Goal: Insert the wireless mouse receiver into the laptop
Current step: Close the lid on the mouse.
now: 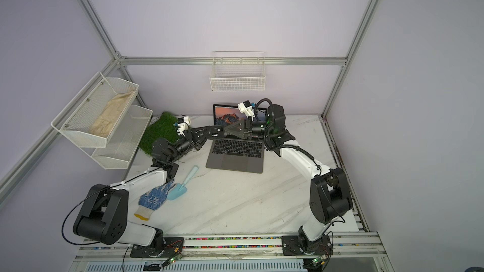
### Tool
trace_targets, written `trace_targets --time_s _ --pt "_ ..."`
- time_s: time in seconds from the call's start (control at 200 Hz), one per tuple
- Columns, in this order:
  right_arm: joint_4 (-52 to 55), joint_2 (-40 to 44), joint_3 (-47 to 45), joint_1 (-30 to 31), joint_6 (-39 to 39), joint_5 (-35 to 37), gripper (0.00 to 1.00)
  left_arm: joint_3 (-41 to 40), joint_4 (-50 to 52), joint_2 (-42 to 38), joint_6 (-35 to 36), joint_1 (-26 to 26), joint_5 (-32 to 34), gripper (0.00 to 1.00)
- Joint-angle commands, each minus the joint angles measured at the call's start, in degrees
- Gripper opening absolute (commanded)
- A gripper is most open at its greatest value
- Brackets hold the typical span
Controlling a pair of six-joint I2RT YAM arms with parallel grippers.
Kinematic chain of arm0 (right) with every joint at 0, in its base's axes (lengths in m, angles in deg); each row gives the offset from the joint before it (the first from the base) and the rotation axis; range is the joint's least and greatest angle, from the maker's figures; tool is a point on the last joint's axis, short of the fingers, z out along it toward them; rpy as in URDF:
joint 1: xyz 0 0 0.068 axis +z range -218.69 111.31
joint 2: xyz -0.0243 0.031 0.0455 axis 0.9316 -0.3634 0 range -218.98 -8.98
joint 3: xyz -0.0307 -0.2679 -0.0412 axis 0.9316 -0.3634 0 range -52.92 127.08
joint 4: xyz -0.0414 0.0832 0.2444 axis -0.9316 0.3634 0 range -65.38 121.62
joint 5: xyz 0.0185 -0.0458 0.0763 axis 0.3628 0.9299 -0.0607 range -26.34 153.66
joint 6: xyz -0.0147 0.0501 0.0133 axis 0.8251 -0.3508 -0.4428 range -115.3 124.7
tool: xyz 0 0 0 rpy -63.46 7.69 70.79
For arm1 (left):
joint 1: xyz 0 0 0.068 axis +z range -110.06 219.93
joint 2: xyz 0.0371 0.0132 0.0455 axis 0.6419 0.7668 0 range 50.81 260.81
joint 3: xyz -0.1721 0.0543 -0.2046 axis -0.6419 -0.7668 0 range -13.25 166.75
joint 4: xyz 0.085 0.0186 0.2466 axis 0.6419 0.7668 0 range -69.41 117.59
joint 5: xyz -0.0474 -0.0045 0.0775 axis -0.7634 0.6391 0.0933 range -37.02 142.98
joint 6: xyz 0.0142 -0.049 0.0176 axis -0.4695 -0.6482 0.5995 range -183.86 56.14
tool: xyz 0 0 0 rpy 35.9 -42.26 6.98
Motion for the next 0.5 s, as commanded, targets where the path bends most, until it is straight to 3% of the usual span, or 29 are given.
trace_targets --time_s 0.0,0.155,0.495 --pt "-3.1 2.3 -0.3 0.3 -1.9 0.3 0.00 2.4 -4.1 0.1 -0.1 -0.5 -0.8 0.00" --pt "-7.3 0.7 -1.5 0.3 -4.4 0.1 0.00 2.7 -4.2 0.3 -0.2 -0.6 -0.9 0.00" --pt "-6.0 -1.5 -3.3 0.4 -2.7 -1.4 0.00 2.9 -4.4 0.3 -0.4 -0.5 -1.3 0.00"
